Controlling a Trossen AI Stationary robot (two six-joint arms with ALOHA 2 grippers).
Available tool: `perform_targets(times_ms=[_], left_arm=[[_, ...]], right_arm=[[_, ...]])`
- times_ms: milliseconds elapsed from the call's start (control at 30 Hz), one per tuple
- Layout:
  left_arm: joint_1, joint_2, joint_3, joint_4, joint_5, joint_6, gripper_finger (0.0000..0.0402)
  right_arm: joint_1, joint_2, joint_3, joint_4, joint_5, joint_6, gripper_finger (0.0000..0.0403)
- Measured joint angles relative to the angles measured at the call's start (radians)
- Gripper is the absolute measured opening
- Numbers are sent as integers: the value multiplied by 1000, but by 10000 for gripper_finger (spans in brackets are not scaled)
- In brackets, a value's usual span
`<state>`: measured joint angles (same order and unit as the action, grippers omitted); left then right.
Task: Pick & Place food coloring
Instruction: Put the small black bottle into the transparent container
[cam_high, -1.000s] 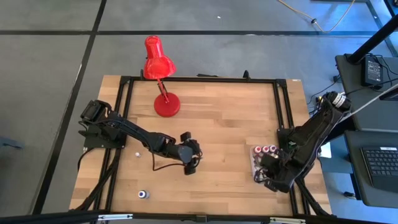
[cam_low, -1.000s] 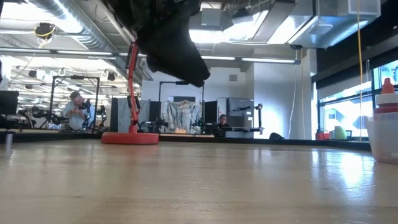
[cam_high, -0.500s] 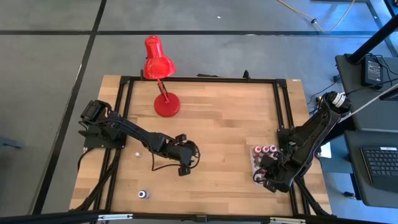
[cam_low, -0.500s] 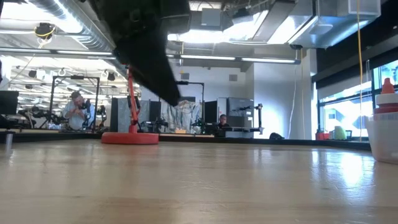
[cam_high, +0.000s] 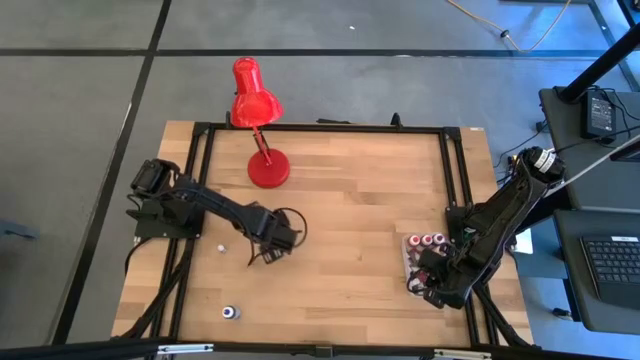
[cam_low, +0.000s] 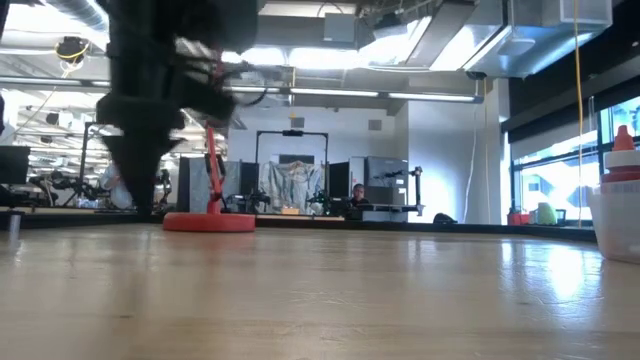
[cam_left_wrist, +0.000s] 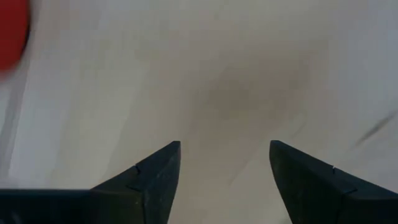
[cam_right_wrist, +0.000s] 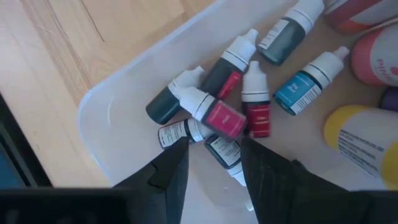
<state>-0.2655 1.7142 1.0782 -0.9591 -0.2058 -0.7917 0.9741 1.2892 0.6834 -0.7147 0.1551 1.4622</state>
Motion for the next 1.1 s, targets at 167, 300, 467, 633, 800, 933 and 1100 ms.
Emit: perform_targets(times_ms=[167, 300, 467, 633, 800, 933, 1100], left_arm=[[7, 0, 0, -206, 106, -171, 242], [-20, 0, 0, -321, 163, -248, 242], [-59, 1, -9, -364, 273, -287, 242], [-75, 1, -54, -345, 361, -287, 242], [-73, 1, -101, -344, 376, -298, 242], [-73, 1, -137, -340, 413, -297, 242], [-73, 1, -187, -233, 427, -291, 242]], right_arm=[[0, 0, 0, 0, 0, 0, 149], [0, 0, 0, 0, 6, -1, 149], [0, 0, 0, 0, 8, -1, 149], [0, 0, 0, 0, 9, -1, 149], [0, 0, 0, 0, 9, -1, 149], [0, 0, 0, 0, 12, -1, 149], [0, 0, 0, 0, 13, -1, 149]])
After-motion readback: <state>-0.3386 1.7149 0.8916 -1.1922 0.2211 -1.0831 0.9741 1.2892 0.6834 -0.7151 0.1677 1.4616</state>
